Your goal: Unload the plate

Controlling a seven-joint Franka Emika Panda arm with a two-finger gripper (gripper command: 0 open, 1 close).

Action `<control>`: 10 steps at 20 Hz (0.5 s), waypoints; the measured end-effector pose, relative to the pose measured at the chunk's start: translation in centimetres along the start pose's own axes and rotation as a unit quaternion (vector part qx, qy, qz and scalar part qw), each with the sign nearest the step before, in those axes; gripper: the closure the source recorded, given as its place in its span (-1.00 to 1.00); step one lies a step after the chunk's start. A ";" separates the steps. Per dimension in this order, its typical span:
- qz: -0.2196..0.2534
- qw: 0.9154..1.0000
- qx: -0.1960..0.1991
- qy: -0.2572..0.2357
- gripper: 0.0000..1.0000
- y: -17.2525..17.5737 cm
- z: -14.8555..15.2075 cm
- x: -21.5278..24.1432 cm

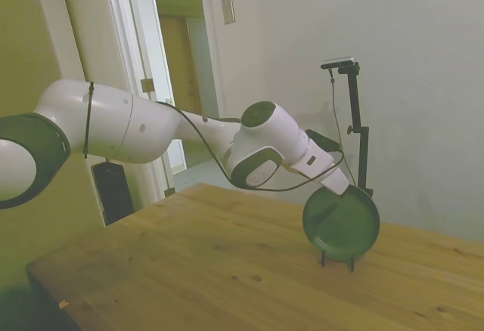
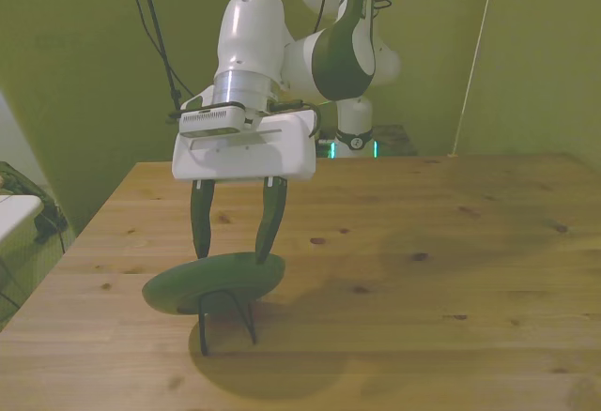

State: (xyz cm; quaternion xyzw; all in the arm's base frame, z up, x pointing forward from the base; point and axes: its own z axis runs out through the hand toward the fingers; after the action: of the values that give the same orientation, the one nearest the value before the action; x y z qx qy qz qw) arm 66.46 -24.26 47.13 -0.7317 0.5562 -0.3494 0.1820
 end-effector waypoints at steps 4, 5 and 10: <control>0.007 1.000 0.009 0.008 -1.00 -0.6 0.6 -0.7; 0.008 1.000 0.014 0.011 -1.00 -0.9 0.7 -1.0; 0.006 0.999 0.039 0.028 -1.00 -2.0 0.5 -2.3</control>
State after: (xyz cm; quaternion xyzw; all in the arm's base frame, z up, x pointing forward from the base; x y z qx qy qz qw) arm 67.91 -21.49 47.39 -0.7109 0.5514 -0.3896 0.1969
